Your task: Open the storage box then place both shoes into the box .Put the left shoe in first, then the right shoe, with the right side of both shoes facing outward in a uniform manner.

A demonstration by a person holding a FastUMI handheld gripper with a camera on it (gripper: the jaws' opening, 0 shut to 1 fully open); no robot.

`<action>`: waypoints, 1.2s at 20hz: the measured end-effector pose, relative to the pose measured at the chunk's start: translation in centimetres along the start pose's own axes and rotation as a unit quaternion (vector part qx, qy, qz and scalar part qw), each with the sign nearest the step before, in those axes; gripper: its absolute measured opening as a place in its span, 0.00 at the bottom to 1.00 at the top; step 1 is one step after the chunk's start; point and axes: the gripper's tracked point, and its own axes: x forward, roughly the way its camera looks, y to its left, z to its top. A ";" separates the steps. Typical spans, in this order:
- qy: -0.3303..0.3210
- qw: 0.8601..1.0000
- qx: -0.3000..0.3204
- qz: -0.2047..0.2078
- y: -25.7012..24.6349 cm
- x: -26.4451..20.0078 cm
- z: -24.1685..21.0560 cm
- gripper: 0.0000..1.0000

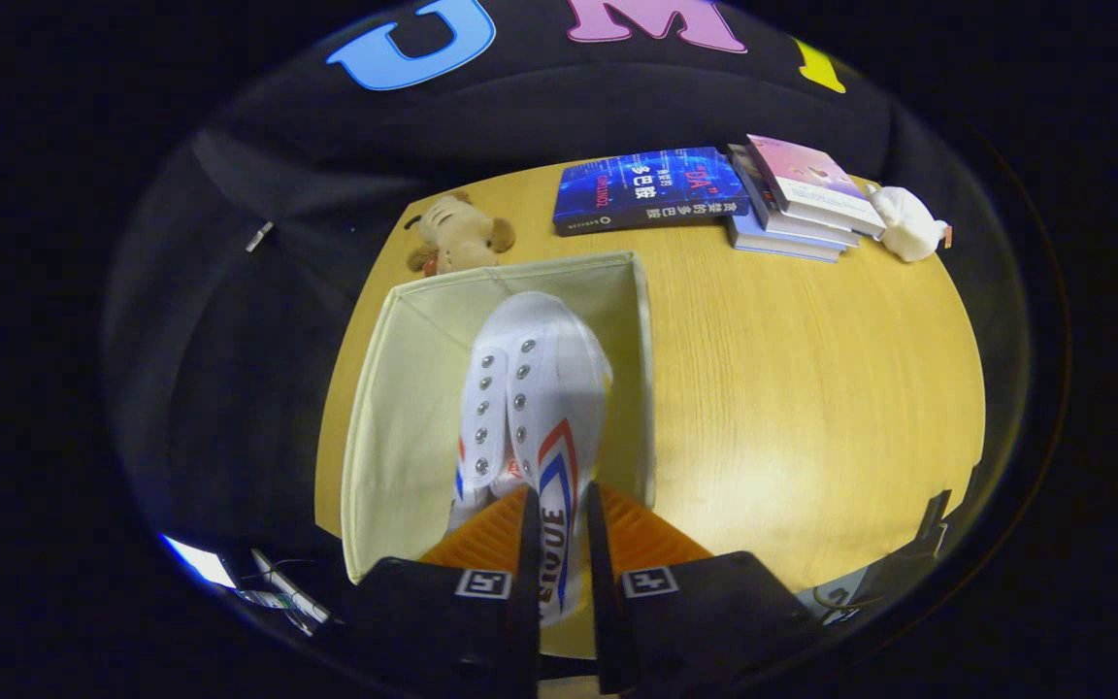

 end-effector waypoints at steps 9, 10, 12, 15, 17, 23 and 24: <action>-0.110 0.992 -0.057 -0.019 -3.5 -5.8 4.6 0.99; -0.125 0.991 -0.053 -0.019 -4.1 -6.8 5.2 0.99; -0.161 0.985 -0.051 -0.025 -6.0 -8.9 6.5 0.99; -0.218 0.973 -0.062 -0.035 -8.8 -12.6 9.0 0.99; -0.256 0.963 -0.069 -0.040 -10.8 -15.1 10.6 0.99; -0.360 0.927 -0.097 -0.047 -18.1 -23.0 15.6 0.98; -0.376 0.920 -0.102 -0.046 -19.1 -24.3 16.4 0.99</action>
